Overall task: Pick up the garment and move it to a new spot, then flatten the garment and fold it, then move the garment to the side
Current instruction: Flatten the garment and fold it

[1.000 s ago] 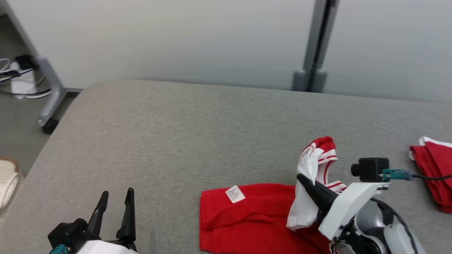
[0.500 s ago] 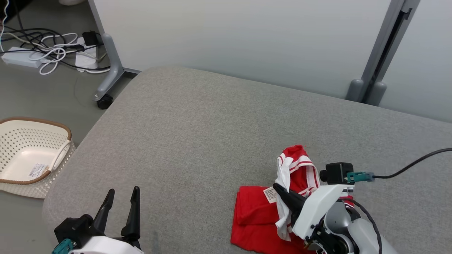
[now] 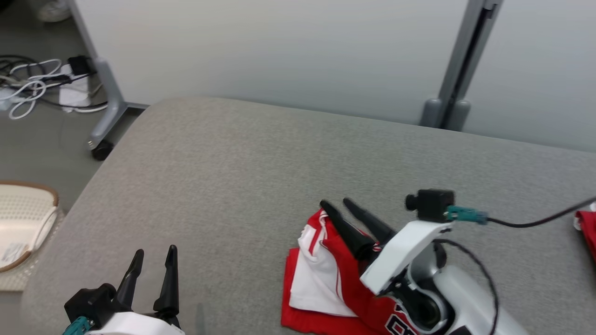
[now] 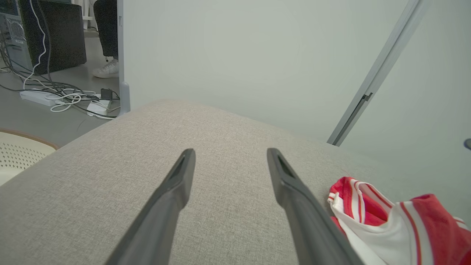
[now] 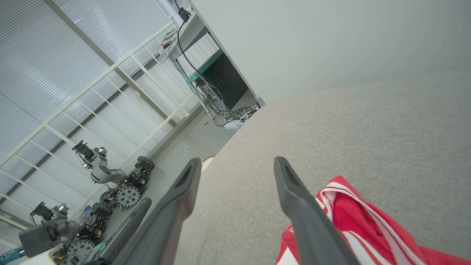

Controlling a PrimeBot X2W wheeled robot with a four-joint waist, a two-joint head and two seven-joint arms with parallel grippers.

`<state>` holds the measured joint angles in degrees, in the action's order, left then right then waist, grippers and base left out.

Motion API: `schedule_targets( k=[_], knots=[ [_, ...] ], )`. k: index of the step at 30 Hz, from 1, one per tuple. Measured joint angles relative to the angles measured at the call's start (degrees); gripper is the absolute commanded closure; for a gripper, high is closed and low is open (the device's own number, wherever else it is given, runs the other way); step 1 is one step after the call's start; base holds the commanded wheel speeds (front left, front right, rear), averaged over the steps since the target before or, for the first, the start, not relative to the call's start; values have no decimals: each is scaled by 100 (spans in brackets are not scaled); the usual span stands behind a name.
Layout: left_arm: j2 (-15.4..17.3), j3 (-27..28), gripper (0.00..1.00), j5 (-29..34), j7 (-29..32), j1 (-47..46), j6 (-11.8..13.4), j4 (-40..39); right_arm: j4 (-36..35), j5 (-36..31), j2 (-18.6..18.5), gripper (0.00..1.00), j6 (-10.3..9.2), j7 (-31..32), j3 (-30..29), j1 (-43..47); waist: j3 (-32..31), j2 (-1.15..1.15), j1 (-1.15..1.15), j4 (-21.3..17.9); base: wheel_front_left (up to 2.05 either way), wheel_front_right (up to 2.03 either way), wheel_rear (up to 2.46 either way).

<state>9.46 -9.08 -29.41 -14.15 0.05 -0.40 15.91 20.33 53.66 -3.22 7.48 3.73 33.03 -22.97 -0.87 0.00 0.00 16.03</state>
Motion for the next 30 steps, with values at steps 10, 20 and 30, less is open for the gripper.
schedule_targets(
  k=[10, 20, 30],
  knots=[
    [-48, 103, 0, -12, -42, 191, 104, -160, -802, -698, -990, 0, 0, -635, -1339, 645, -145, 0, 0, -657, 0, 0, 0],
    [-18, 62, 0, -13, -43, 197, 104, -203, -637, -1638, -818, 0, 0, -458, -2212, 1173, -164, 0, 0, -800, 0, 0, 0],
    [31, 4, 0, -38, 9, 191, 121, -226, 74, -2604, -389, 100, 0, -113, -2407, 1026, -127, 0, 0, -579, 0, 0, 0]
  ],
)
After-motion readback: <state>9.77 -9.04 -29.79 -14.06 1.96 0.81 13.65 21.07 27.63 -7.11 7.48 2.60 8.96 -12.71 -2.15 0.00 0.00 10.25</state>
